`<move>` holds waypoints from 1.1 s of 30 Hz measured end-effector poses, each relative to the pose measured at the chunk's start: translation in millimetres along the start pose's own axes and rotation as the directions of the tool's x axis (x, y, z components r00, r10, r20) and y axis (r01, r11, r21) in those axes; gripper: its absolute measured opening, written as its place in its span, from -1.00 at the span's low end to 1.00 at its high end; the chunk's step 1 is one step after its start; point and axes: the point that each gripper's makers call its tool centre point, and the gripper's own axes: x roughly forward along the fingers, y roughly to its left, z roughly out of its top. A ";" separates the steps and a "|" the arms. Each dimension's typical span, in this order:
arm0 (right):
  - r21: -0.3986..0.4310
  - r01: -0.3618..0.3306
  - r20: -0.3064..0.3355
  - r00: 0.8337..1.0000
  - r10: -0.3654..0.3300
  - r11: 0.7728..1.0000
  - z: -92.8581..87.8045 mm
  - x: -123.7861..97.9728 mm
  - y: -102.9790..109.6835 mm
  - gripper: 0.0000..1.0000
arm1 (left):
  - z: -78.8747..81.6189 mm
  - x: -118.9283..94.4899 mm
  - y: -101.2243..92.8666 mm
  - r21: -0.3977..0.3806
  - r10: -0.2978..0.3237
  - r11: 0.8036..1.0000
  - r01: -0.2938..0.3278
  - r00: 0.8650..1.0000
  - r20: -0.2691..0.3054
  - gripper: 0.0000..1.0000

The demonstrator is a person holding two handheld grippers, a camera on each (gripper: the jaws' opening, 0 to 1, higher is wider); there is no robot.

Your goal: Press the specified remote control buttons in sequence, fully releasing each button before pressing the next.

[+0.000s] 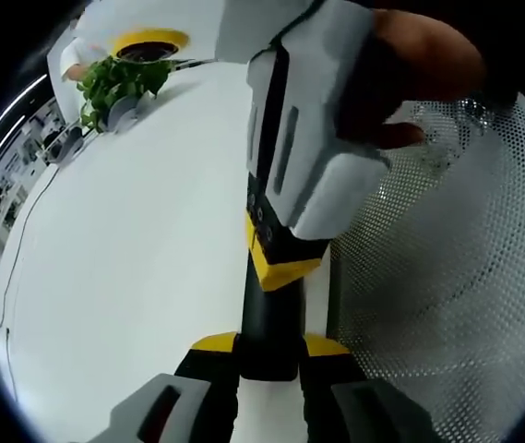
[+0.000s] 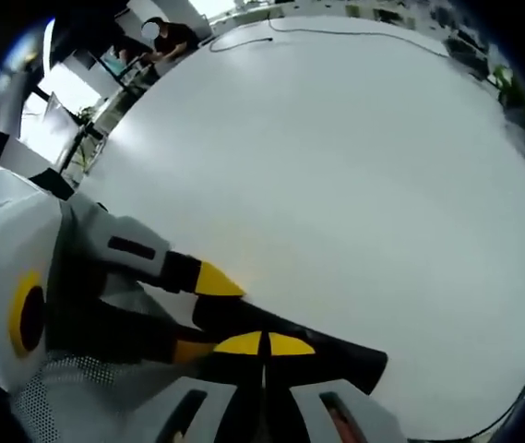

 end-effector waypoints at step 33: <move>0.017 -0.011 0.020 1.000 0.010 1.000 1.6 -1.9 -1.1 -1.00 | 0.3 -1.7 -0.3 -0.037 0.013 0.999 -0.011 0.999 0.043 -0.50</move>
